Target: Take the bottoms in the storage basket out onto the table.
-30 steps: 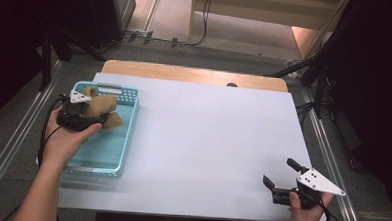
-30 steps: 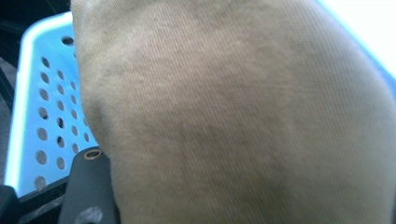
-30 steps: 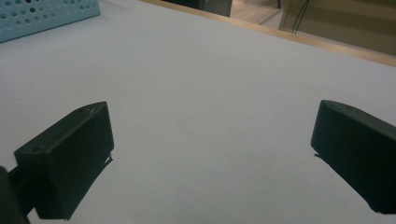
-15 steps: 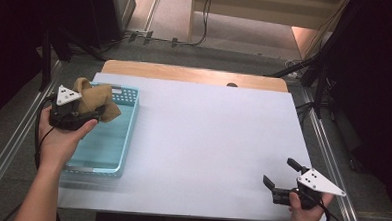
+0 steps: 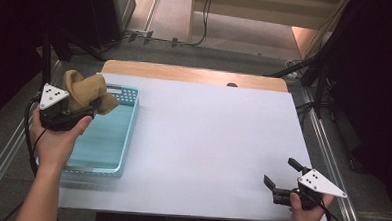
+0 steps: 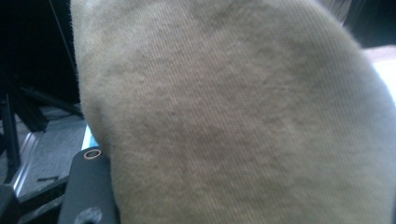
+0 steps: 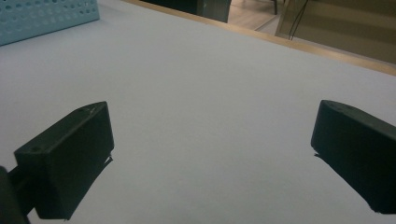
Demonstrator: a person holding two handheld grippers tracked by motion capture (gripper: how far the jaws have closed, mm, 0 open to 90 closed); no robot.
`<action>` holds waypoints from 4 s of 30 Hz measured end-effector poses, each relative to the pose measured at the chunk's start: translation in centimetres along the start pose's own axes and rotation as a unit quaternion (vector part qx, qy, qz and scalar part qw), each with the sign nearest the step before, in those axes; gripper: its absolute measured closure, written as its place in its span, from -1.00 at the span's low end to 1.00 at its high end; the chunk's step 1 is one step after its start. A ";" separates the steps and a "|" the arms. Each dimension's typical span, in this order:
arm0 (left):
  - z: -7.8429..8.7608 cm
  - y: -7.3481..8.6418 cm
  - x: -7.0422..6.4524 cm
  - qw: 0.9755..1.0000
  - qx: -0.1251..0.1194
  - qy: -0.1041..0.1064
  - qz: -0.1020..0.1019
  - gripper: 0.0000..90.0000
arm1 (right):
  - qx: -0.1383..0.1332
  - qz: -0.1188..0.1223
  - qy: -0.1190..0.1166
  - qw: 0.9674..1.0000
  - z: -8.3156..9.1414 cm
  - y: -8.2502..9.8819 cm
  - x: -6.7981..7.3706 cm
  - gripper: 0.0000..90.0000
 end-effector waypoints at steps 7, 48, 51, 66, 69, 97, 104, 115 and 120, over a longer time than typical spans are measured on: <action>0.7 -0.8 -0.6 1.000 -0.017 0.010 0.008 -0.29 | -0.003 0.002 0.000 1.000 0.1 -0.1 0.1 -1.00; 2.7 -4.0 -10.0 0.992 -0.065 0.112 -0.002 -0.29 | -0.006 -0.002 -0.002 1.000 0.3 -0.1 -0.1 -1.00; 2.7 -4.1 -11.2 0.990 -0.067 0.123 -0.005 -0.29 | -0.005 -0.003 -0.002 1.000 0.2 0.0 -0.1 -1.00; 2.7 -4.1 -15.2 0.986 -0.068 0.153 -0.020 -0.29 | -0.004 -0.001 -0.001 1.000 0.2 0.1 -0.2 -1.00; 2.7 -4.1 -15.9 0.984 -0.067 0.161 -0.021 -0.29 | -0.004 -0.003 -0.002 1.000 0.2 0.1 -0.2 -1.00; 2.2 -2.5 -21.0 0.976 -0.051 0.210 -0.029 -0.30 | 0.000 -0.002 -0.002 1.000 0.1 0.2 -0.3 -1.00; 2.0 -1.8 -22.1 0.974 -0.044 0.220 -0.032 -0.30 | 0.002 0.000 -0.002 1.000 0.0 0.3 -0.2 -1.00; 1.4 -0.1 -24.2 0.971 -0.024 0.237 -0.038 -0.30 | 0.003 -0.002 -0.002 1.000 0.0 0.3 -0.3 -1.00; 1.1 0.6 -25.1 0.969 -0.016 0.243 -0.042 -0.30 | 0.004 -0.001 -0.001 1.000 0.0 0.3 -0.4 -1.00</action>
Point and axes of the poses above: each handheld gripper's, and its own axes: z roughly backward along the jaws, y roughly out of its underside, x roughly to its left, the point moved 10 cm from there along -z, roughly forward along the jaws, and after that the axes turned 9 degrees about -y, right-handed, at the moved point
